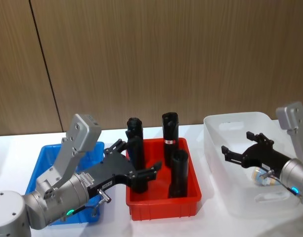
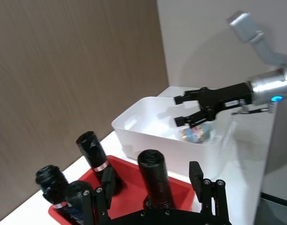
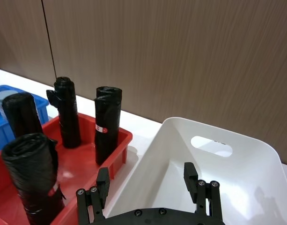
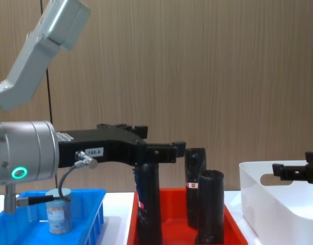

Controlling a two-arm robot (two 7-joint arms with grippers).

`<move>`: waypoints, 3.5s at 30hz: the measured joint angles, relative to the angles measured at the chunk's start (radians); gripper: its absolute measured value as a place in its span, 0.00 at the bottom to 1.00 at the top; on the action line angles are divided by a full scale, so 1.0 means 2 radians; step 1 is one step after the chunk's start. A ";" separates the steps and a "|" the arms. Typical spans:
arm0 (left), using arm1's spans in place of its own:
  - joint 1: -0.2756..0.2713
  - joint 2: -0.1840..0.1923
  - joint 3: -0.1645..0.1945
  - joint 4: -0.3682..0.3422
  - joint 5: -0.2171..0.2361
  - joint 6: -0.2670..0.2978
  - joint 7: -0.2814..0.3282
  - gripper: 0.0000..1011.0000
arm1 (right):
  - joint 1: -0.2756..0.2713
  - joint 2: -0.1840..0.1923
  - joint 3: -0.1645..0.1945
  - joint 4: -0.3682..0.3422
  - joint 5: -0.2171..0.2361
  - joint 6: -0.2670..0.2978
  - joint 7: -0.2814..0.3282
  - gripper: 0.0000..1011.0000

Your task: Pick the cotton swabs from the blue box and place them into the white box.

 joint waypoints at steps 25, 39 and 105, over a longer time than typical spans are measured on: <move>0.019 -0.011 0.028 -0.015 0.040 -0.040 0.166 0.99 | -0.123 -0.021 0.011 -0.154 0.002 -0.044 -0.103 0.99; 0.030 -0.017 0.043 -0.023 0.061 -0.061 0.254 0.99 | -0.169 -0.028 0.015 -0.212 0.003 -0.061 -0.142 0.99; 0.032 -0.018 0.047 -0.025 0.067 -0.068 0.280 0.99 | -0.095 -0.032 0.007 -0.154 -0.015 0.061 0.022 0.99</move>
